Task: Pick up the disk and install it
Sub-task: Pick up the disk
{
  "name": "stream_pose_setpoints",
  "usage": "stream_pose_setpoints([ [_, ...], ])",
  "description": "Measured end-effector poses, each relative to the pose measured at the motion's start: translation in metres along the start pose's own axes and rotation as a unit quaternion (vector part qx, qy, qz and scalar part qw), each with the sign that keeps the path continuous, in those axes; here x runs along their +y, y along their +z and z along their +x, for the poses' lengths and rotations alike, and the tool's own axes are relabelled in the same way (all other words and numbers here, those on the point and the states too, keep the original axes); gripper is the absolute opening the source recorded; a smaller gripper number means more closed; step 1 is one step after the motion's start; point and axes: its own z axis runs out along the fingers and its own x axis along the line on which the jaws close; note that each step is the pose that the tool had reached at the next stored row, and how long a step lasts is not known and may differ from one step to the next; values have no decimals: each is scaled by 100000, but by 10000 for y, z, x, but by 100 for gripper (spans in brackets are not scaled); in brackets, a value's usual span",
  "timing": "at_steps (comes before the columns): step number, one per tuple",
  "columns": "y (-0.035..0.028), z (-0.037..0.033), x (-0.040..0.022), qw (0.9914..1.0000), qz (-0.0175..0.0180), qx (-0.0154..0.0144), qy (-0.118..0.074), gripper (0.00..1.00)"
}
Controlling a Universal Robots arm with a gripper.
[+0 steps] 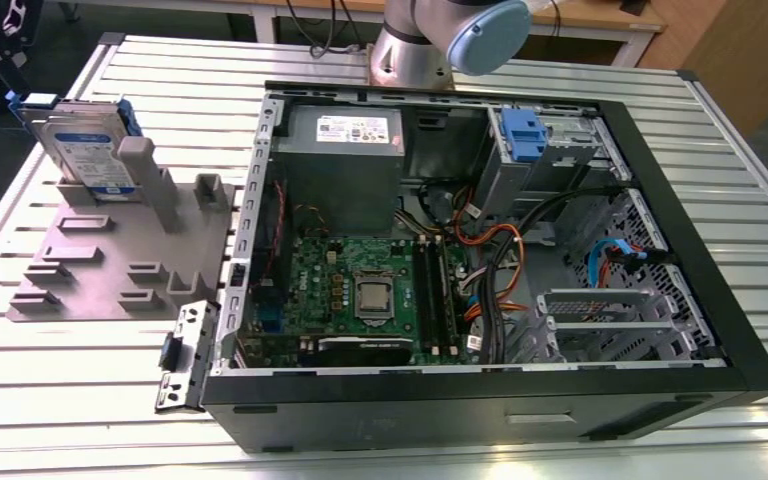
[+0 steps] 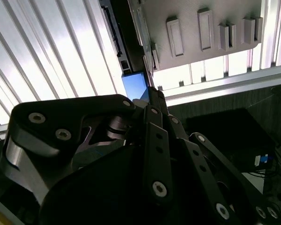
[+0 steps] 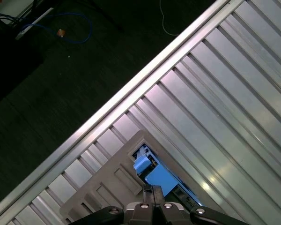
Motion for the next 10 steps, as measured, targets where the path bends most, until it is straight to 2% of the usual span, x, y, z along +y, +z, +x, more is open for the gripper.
stream_pose_setpoints([
  [7,0,0,0,100000,-1,5,-87,11],
  [10,1,0,0,99992,-26,49,-1224,11],
])
